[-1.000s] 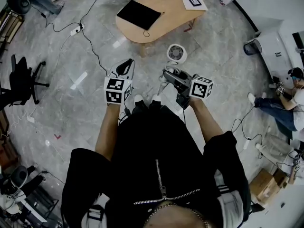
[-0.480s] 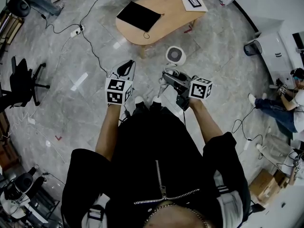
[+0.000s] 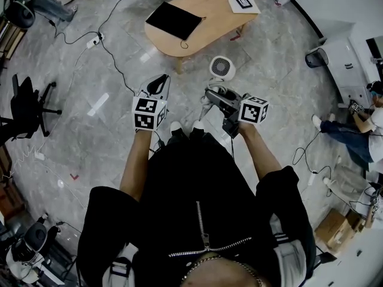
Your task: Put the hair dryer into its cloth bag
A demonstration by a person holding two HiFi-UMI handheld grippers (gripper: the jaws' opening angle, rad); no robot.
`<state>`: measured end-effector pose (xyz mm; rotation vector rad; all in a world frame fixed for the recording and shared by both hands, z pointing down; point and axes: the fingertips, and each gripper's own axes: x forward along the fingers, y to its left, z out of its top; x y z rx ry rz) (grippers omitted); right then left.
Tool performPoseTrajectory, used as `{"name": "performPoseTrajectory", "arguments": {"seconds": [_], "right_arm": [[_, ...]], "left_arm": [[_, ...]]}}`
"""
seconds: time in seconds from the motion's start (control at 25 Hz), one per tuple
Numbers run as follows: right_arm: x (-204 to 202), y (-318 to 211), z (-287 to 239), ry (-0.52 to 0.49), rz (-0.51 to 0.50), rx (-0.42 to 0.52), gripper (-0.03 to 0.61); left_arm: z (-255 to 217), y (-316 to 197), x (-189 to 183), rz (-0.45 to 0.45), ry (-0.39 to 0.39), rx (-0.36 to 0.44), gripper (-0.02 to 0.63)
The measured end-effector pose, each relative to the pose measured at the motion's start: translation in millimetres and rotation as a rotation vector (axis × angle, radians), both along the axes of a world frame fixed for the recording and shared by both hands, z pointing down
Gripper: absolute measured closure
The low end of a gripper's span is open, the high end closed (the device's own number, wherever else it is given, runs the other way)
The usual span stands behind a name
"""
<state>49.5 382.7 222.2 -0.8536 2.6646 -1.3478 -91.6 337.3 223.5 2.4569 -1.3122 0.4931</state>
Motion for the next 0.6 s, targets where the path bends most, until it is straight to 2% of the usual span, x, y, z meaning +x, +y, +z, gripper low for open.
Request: {"name": "performPoseTrajectory", "arguments": {"seconds": [0.32,0.6], "right_arm": [[-19.6,0.2,0.0,-0.001,0.032,-0.001,0.357],[-23.6,-1.2,-1.1,-0.005,0.053,-0.001,0.357]], "left_arm": [[2.4,-3.9,-16.9,0.033,-0.002,0.003,0.578],[4.3,-10.9,-15.3,0.053,-0.006,0.003,0.578]]}}
